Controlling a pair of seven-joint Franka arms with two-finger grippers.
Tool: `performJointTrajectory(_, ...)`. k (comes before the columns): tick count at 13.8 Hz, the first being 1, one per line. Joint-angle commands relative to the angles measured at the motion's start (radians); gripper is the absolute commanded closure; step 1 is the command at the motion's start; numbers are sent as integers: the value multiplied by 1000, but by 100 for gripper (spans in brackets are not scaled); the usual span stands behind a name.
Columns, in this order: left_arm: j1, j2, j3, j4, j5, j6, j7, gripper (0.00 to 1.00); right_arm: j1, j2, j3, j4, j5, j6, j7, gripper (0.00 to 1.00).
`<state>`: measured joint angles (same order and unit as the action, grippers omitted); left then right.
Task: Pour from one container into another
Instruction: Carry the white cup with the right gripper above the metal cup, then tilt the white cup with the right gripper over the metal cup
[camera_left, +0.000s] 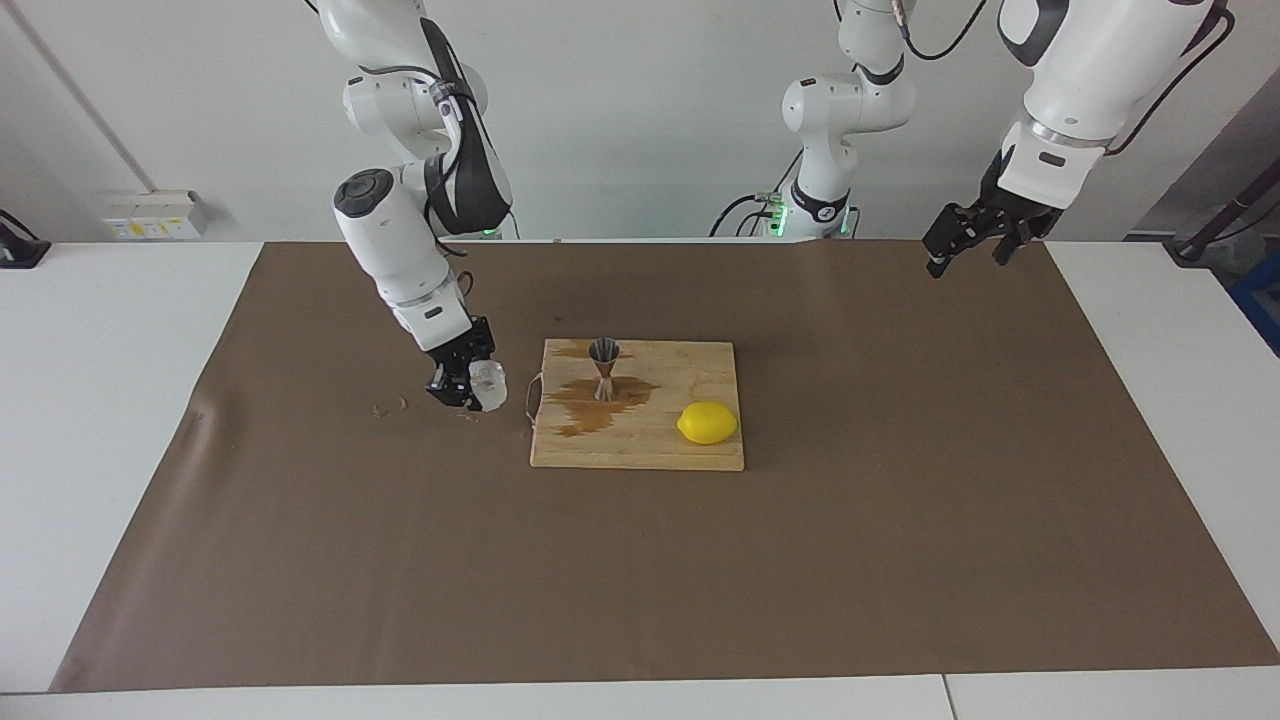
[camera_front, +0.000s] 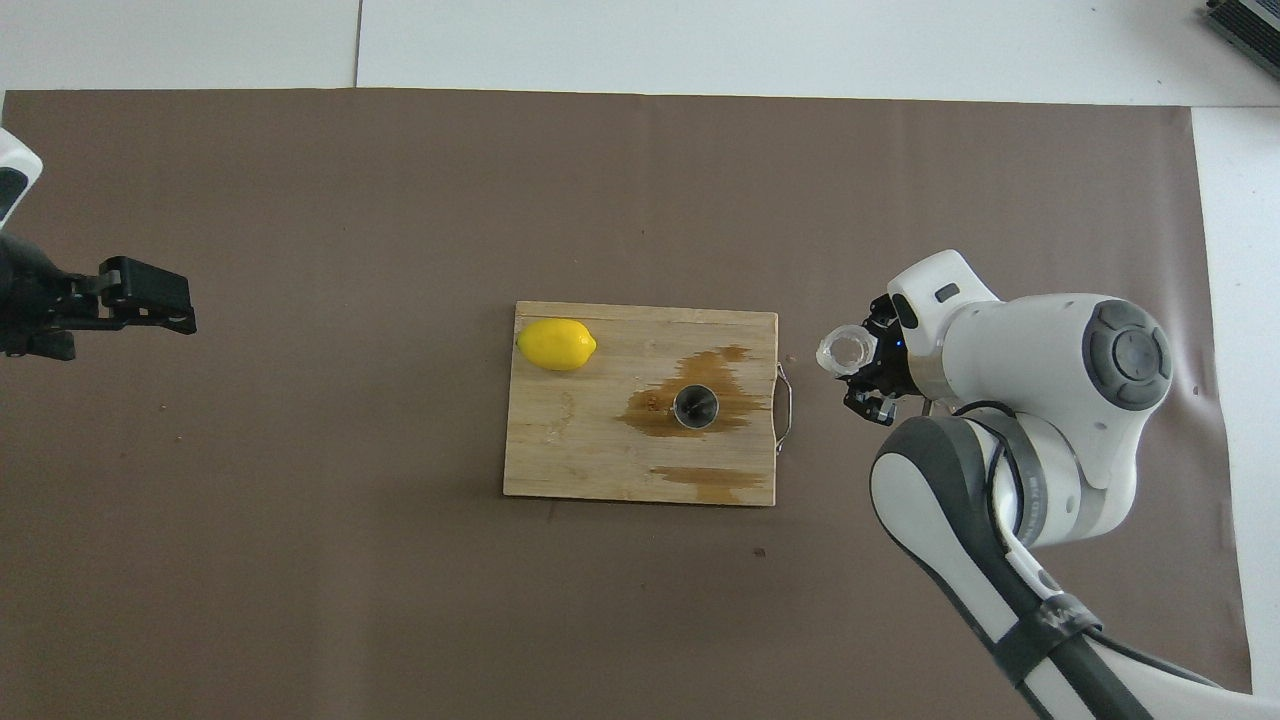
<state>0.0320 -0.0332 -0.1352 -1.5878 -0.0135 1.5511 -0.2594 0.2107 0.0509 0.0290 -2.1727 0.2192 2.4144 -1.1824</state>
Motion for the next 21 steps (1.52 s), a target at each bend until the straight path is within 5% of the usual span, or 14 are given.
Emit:
performJointTrajectory(1,14,-27,0,2,-6,-26,8,0,45,-5,0,51,-111,-60,156,100)
performJointTrajectory(10,-18,-51,49,-29,-6,0,14,0,246,13,0,83,-412,-95,501,100)
performJointTrajectory(21,26,-50,22,-29,-2,0,186,0,338,7,0,82,-747,-136,543,100)
